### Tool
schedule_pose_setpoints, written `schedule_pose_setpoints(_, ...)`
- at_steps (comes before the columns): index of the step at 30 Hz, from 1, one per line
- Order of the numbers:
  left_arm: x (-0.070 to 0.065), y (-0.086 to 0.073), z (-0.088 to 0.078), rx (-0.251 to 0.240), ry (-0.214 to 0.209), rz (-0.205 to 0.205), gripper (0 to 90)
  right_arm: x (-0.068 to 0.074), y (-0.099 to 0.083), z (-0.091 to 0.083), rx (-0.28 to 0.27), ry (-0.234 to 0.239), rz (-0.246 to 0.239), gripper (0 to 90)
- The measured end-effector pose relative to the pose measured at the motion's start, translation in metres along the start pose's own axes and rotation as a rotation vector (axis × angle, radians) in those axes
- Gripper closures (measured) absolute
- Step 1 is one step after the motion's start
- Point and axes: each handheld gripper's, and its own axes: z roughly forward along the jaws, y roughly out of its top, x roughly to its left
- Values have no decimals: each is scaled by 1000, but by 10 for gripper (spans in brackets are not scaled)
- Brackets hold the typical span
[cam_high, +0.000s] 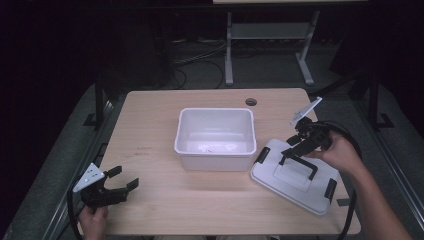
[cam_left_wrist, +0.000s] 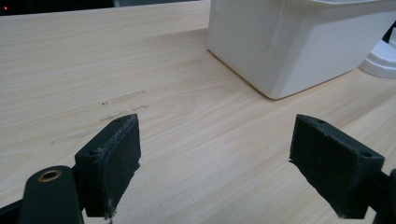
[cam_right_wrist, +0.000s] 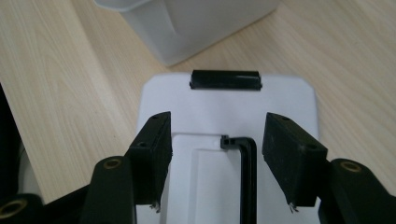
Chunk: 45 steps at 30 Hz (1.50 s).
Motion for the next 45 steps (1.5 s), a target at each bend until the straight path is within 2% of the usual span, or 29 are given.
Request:
schedule_pose_setpoints(12, 0, 0, -1, 2, 4, 1, 157, -11, -28, 10, 15, -2, 47, 449)
schedule_pose_setpoints(27, 0, -1, 0, 6, 3, 0, 157, -21, -46, 20, 23, 5, 78, 522)
schedule_pose_setpoints(35, -1, -1, 0, 7, 2, -1, 157, -24, -53, 24, 30, 11, 97, 607)
schedule_pose_setpoints(45, 0, -1, 0, 6, 1, -1, 157, -25, -57, 27, 34, 17, 96, 745)
